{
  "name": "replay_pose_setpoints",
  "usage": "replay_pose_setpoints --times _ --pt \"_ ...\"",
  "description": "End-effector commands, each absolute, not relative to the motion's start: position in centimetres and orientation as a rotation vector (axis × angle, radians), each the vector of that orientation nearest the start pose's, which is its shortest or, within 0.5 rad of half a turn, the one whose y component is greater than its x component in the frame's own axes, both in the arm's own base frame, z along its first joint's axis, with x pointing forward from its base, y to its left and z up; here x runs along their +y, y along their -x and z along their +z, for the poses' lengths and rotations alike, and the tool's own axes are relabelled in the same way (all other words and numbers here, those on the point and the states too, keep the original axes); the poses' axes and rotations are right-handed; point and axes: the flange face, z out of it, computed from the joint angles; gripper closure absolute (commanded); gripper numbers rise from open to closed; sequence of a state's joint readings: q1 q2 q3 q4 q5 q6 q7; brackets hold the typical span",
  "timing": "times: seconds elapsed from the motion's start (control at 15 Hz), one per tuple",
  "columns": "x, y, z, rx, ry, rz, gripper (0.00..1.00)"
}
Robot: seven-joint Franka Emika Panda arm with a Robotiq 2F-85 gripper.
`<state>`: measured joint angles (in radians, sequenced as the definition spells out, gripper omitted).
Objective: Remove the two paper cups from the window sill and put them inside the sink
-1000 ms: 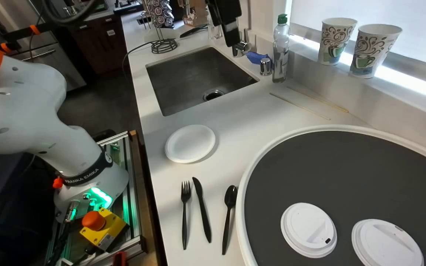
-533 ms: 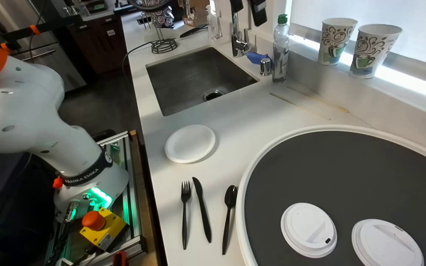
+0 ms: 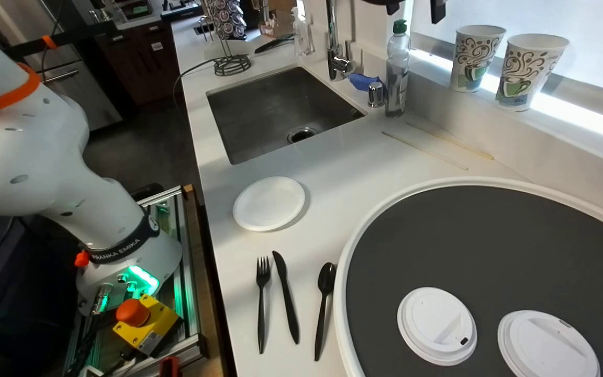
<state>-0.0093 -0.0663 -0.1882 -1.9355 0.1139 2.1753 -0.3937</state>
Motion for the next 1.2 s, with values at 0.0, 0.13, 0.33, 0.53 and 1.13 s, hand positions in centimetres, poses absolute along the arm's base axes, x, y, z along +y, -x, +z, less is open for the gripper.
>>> replay_pose_setpoints --times 0.0,0.13,0.33,0.53,1.13 --pt "-12.0 -60.8 54.6 -0.301 3.073 -0.525 0.00" --pt "-12.4 -62.7 55.0 -0.325 3.079 -0.548 0.00" --pt "-12.4 -65.3 55.3 -0.374 3.087 -0.565 0.00" --pt "-12.1 -67.3 55.0 -0.418 3.082 -0.566 0.00" --pt "-10.6 -69.9 54.6 -0.502 3.074 -0.583 0.00"
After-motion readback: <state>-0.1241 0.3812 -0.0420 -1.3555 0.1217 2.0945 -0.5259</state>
